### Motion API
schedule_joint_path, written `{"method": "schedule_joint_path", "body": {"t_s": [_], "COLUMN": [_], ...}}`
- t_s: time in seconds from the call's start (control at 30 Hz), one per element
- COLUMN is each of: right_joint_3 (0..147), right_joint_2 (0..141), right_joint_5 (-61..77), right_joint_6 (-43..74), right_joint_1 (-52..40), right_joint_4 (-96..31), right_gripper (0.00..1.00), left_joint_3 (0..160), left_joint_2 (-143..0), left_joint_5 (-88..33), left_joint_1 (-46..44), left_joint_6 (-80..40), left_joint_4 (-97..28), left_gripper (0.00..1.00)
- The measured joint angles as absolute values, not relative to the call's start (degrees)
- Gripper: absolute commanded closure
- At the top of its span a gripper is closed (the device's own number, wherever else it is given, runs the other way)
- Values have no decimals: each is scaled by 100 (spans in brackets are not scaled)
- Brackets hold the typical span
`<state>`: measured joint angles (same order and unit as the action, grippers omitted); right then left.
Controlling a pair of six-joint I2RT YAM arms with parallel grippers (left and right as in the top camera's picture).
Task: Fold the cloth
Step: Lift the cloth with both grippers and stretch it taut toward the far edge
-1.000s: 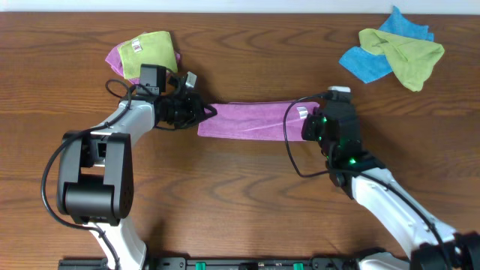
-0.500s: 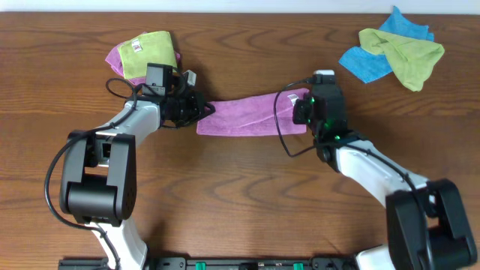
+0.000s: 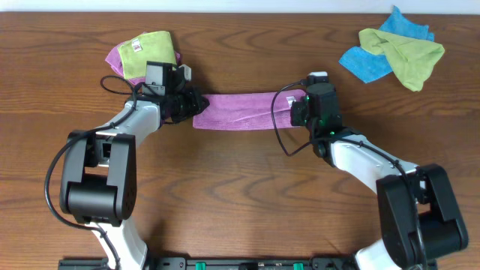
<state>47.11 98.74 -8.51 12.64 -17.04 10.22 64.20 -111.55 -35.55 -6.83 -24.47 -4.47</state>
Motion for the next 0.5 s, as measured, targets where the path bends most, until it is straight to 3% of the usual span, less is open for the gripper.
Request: {"method": "schedule_joint_path", "body": {"t_s": [0.07, 0.17, 0.27, 0.3, 0.37, 0.5], "right_joint_3": [4713, 4713, 4716, 4716, 4716, 4716], "right_joint_2": [9874, 9874, 9876, 9874, 9876, 9876], "right_joint_5": [-847, -849, -843, -843, -843, -840], "right_joint_6": [1253, 1249, 1232, 1203, 1197, 1181], "right_joint_1": [-1704, -1704, -1706, -1706, -1708, -1726], "right_joint_4": [895, 729, 589, 561, 548, 539], "right_gripper": [99, 91, 80, 74, 68, 52], "left_joint_3": [6420, 6420, 6420, 6420, 6420, 6420], "left_joint_2": [-11163, -11179, -11185, -11187, -11187, -11187], "left_joint_5": [-3553, -3524, -3489, -3476, -3446, -3450], "left_joint_1": [-683, -685, -685, -685, -681, -646], "left_joint_6": [-2449, -2482, -2508, -2502, -2517, -2550], "left_joint_4": [-445, -438, -427, -421, -423, -425], "left_gripper": [88, 60, 40, 25, 4, 5]}}
